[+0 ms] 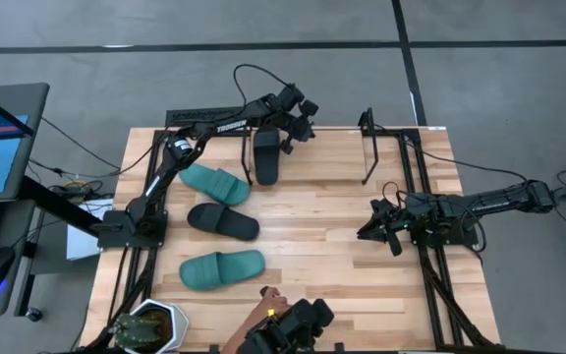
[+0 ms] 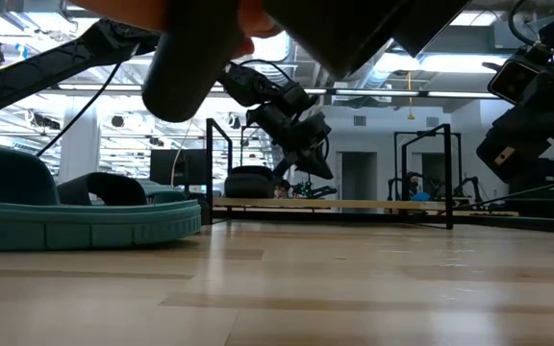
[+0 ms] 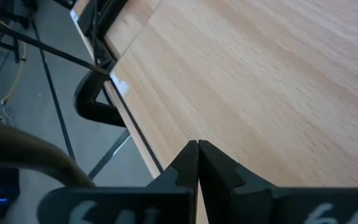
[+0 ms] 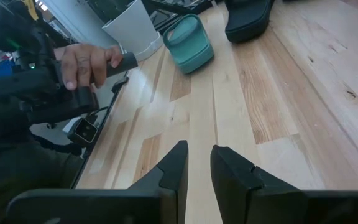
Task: Pick and place slides into the shelf
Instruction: Put the right black slipper on the shelf, then put the black slipper on the shelf
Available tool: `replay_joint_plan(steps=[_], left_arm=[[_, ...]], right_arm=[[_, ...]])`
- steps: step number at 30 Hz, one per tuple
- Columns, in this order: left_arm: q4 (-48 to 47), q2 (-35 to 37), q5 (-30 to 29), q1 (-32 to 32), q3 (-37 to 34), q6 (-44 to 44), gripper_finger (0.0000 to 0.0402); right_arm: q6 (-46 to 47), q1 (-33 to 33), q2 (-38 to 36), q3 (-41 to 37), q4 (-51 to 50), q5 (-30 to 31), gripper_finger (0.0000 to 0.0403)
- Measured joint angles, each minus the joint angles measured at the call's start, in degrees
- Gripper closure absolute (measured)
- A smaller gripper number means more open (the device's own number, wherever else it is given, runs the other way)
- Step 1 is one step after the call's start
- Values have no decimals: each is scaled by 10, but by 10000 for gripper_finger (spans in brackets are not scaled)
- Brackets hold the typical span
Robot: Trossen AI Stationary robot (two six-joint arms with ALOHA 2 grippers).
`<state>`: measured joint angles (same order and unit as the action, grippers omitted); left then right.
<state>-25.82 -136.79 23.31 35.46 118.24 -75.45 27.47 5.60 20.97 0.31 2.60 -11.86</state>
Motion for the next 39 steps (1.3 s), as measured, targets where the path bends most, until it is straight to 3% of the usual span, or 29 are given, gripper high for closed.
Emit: replay_joint_plan(steps=[20,24,29,31,34,36,39], left_arm=[[-2,3,3,-9,9,7,401],[-6,3,9,-18,42,59,401],[-53,18,62,-37,122,153,401],[-87,35,54,-46,169,229,401],[-52,124,-16,-57,125,323,401],[-68,178,-64,-60,119,338,402],[-107,250,-87,-63,118,385,401]], right_arm=[[0,0,0,0,0,0,344],[0,0,0,0,0,0,344],[0,0,0,0,0,0,344],[0,0,0,0,0,0,344],[0,0,0,0,0,0,344],[0,0,0,0,0,0,344],[0,0,0,0,0,0,344]])
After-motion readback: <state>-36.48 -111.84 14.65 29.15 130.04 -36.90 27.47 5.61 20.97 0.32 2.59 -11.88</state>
